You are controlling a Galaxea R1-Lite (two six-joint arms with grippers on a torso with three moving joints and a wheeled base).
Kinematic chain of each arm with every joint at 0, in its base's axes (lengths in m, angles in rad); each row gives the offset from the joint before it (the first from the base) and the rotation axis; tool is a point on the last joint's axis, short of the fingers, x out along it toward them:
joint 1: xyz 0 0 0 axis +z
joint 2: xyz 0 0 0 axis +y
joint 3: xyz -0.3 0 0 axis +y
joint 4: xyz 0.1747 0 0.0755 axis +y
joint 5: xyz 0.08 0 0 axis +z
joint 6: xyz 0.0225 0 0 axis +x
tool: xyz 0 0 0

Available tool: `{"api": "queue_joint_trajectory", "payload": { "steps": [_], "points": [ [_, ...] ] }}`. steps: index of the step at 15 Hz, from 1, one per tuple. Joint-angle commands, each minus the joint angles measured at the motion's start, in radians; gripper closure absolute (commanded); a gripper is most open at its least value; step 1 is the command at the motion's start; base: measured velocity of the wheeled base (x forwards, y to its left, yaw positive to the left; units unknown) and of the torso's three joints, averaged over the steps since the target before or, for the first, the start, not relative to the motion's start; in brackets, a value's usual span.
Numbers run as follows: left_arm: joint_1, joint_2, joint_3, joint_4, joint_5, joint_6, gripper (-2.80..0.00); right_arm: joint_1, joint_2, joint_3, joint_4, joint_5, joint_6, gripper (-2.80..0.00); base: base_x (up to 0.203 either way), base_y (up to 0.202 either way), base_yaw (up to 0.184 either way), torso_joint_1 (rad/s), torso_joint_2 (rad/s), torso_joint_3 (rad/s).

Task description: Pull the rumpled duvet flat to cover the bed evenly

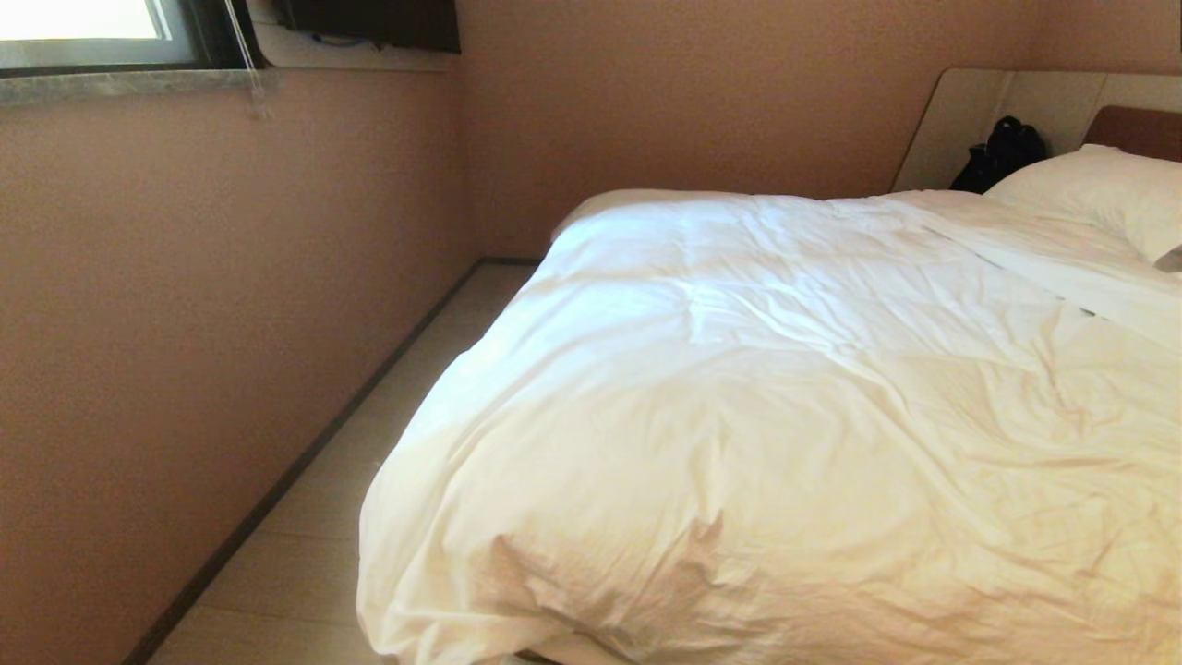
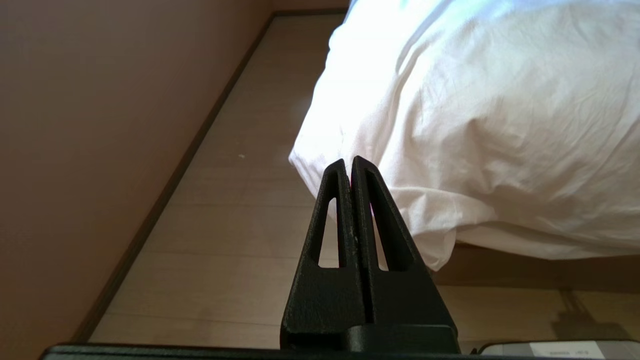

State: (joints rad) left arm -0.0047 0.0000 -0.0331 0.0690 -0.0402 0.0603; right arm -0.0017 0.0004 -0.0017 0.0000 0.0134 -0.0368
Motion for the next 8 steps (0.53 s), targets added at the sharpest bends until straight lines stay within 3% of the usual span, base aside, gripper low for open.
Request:
{"api": "queue_joint_trajectory", "payload": {
  "steps": [1, 8],
  "points": [
    [0.0, 0.0, 0.009, -0.005, -0.001, -0.002, 0.0, 0.0, 0.0, 0.0, 0.0, 0.0, 0.0, 0.0, 0.0, 0.0, 0.0, 0.0, 0.0, 0.0],
    [0.0, 0.0, 0.009, -0.005, -0.001, -0.002, 0.0, 0.0, 0.0, 0.0, 0.0, 0.0, 0.0, 0.0, 0.0, 0.0, 0.0, 0.0, 0.0, 0.0]
  ]
}}
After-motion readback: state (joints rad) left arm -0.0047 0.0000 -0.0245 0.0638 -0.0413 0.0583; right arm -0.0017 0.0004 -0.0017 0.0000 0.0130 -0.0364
